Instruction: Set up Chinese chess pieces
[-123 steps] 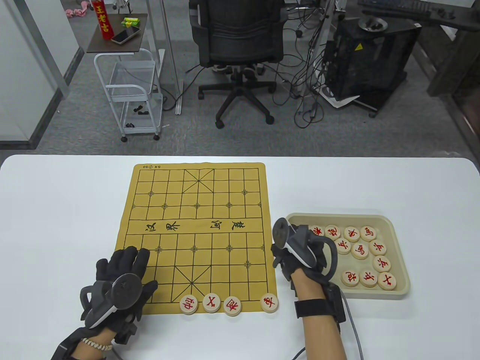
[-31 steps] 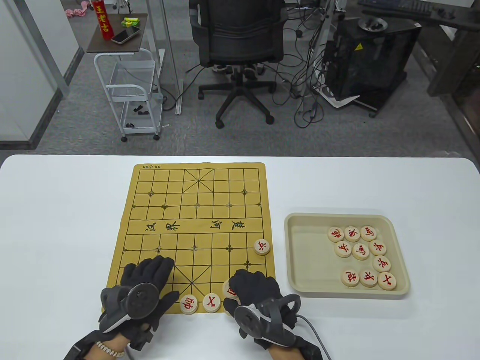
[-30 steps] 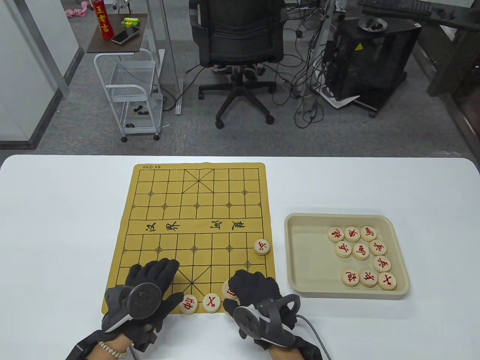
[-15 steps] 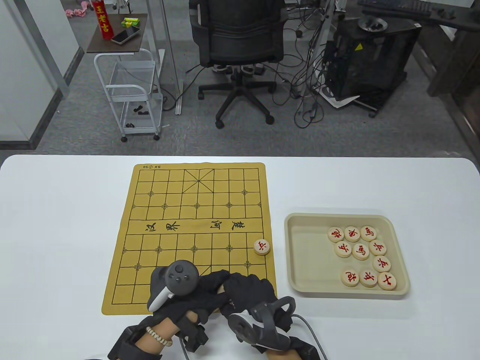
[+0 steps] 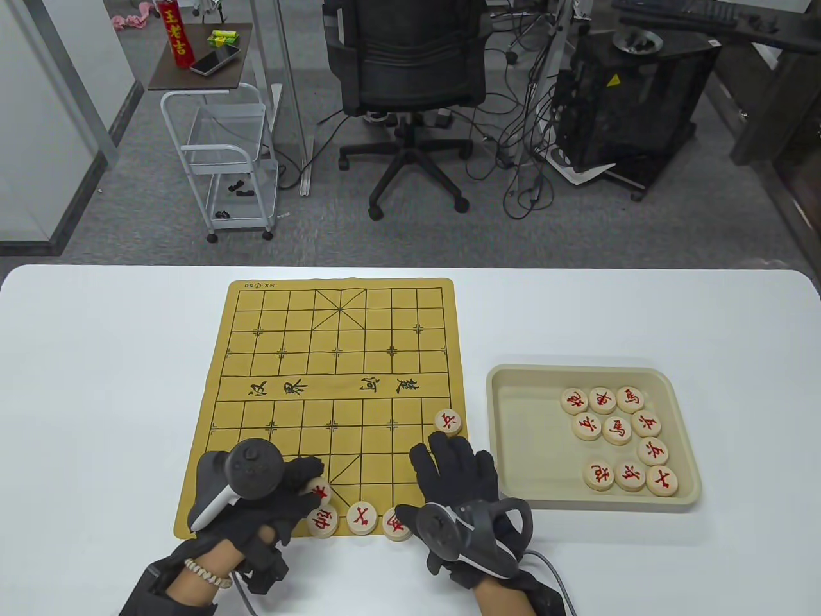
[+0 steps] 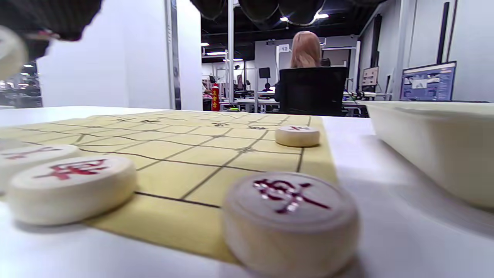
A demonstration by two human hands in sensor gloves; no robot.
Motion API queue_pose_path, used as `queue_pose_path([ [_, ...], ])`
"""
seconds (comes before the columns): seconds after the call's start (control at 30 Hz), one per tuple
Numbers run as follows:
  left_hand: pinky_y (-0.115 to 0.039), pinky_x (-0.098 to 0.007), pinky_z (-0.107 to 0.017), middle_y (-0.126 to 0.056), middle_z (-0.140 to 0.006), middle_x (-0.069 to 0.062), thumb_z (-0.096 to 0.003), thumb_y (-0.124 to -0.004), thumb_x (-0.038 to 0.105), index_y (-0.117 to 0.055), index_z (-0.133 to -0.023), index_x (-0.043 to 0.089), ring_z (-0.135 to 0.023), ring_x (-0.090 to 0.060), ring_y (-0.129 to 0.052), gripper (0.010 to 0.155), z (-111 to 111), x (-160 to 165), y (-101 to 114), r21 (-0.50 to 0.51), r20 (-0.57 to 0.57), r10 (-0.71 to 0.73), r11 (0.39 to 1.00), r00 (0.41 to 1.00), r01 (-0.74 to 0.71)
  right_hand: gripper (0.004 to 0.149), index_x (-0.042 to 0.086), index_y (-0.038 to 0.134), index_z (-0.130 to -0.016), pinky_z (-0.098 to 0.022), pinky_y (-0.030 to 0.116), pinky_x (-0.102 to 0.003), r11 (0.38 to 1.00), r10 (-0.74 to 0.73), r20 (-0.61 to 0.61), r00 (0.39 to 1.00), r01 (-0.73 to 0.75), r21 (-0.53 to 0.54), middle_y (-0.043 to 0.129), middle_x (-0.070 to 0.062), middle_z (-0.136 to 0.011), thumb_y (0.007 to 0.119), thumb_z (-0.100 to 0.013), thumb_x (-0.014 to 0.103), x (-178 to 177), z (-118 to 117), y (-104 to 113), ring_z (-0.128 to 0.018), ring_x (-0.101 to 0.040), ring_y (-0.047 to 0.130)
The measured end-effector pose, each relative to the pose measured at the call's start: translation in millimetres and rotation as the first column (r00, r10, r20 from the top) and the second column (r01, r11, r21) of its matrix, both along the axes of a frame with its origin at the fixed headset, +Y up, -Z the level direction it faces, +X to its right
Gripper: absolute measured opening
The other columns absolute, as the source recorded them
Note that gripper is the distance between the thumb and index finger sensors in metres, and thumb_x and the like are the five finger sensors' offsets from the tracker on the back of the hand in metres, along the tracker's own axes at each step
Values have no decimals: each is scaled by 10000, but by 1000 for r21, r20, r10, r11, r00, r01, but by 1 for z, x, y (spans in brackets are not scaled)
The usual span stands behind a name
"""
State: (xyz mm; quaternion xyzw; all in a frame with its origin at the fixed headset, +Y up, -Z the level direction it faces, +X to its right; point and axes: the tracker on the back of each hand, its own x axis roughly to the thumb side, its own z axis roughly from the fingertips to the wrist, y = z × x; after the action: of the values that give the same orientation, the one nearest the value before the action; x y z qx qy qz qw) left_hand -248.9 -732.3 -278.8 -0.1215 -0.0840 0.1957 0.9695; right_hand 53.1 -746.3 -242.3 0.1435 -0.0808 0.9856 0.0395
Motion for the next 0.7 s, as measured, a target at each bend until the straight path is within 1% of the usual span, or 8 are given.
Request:
queue_pose_path([
  [0.1,-647,-657,-655,-1020,-780,-65,-339,-958,369,-810,-910,243,-622,-317,-1056,603,-1,-23,-15,-68,-30,-115,991,993,112,869,267,457,-1145,-772,446,-722,1000,2,12,1000,-2,-21,437,-112,-1222,766,-434,660,2,-2,-2,-1142,-451,486],
  [0.17,-661,-646,-647,-1021,-778,-68,-339,-957,370,-812,-908,243,-617,-316,-1059,601,-2,-32,-24,-101,-37,-149,984,988,144,861,268,462,-1143,-771,447,-723,1000,0,12,1000,0,-21,438,-115,-1221,765,-437,656,2,-3,-3,-1145,-451,478],
  [0.27,-671,-636,-639,-1021,-779,-70,-343,-953,370,-813,-905,244,-615,-318,-1059,593,-2,-42,-36,-152,-54,-157,977,986,148,859,269,462,-1143,-773,442,-724,1000,6,12,1000,-6,-21,441,-109,-1222,764,-438,654,1,-2,-2,-1148,-453,468],
  [0.33,-670,-633,-637,-1021,-781,-76,-343,-955,375,-820,-901,246,-618,-326,-1055,589,-2,-45,-38,-141,-78,-140,982,987,128,857,268,463,-1142,-772,441,-726,1000,5,12,1000,-5,-21,442,-113,-1221,765,-438,653,1,-1,-2,-1148,-452,466],
  [0.37,-662,-632,-644,-1009,-797,-73,-345,-954,381,-822,-901,258,-637,-329,-1045,585,-1,-45,-38,-143,-86,-162,978,983,149,857,267,464,-1142,-772,440,-726,1000,5,12,1000,-5,-20,443,-111,-1221,764,-439,653,1,-1,-2,-1148,-453,464],
  [0.53,-632,-638,-661,-949,-871,-84,-344,-946,416,-822,-914,286,-710,-343,-998,598,3,-38,-37,-74,-94,-278,959,956,272,852,268,466,-1141,-769,440,-729,1000,6,13,1000,-6,-19,445,-114,-1219,763,-440,652,1,-1,-2,-1148,-454,467],
  [0.67,-598,-650,-679,-911,-917,-96,-360,-921,424,-808,-927,292,-763,-360,-965,593,5,-33,-40,-83,-104,-372,927,922,365,853,267,465,-1142,-769,441,-730,1000,8,12,1000,-7,-21,443,-111,-1220,762,-441,652,0,-1,-2,-1149,-454,464],
  [0.7,-603,-645,-677,-908,-919,-92,-367,-913,424,-797,-933,289,-763,-358,-966,594,6,-34,-40,-84,-87,-363,931,928,356,853,267,466,-1141,-768,440,-730,1000,6,11,1000,-6,-21,444,-113,-1219,763,-440,651,0,0,-2,-1148,-456,464],
])
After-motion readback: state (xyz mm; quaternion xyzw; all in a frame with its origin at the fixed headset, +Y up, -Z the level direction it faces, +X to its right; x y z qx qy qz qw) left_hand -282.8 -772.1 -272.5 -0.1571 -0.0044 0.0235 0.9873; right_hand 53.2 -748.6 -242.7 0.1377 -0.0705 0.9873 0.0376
